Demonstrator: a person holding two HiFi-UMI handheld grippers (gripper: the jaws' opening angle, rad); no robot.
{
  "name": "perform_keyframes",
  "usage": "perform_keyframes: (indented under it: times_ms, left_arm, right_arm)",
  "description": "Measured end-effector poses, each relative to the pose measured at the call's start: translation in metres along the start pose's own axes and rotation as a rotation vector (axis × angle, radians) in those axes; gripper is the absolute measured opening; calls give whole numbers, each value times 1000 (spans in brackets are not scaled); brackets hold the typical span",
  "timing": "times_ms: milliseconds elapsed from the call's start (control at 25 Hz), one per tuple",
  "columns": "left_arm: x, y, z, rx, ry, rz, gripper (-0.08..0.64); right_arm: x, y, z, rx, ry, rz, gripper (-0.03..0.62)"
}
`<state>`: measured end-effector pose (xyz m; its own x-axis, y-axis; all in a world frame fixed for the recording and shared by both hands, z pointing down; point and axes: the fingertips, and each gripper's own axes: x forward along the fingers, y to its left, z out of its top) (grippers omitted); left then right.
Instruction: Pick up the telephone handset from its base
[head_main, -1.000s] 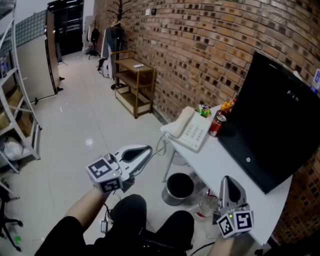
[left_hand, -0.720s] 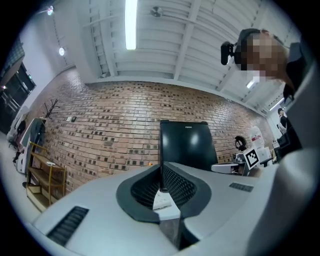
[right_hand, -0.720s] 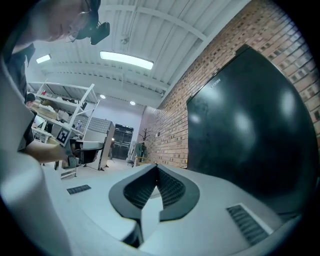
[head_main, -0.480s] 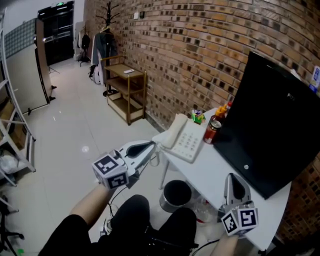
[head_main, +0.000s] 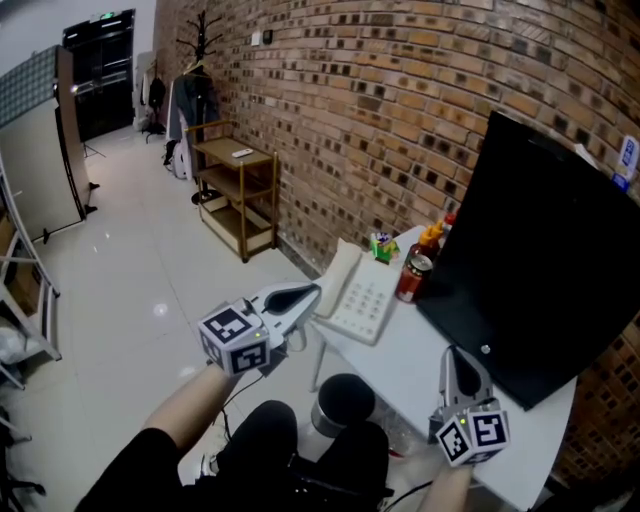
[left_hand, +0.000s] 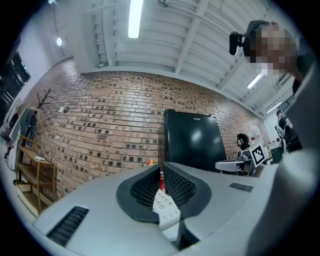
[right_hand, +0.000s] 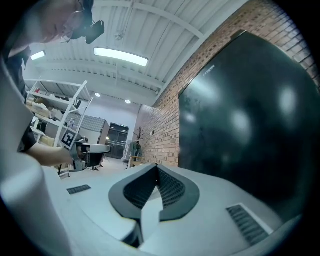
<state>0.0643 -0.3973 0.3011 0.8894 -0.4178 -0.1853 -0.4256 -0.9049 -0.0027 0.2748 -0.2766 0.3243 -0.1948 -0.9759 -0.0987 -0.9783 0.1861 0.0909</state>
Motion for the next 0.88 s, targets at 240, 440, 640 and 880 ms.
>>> perform_keyframes:
  times_ms: [240,440,640,880]
  left_arm:
    - [26,35,-16,22,102,98,23]
    - [49,51,-29,19,164,121,23]
    - [72,85,-44,14,227,237,23]
    - [99,95,-70,-42,362,283,252]
  right_arm:
    - [24,7,-12,-89,61,9,8]
    - [37,-1,-21,-75,77,30,8]
    - [49,-7,-32,-58,94,40,8]
    - [55,-3,-37,-18,86,64,8]
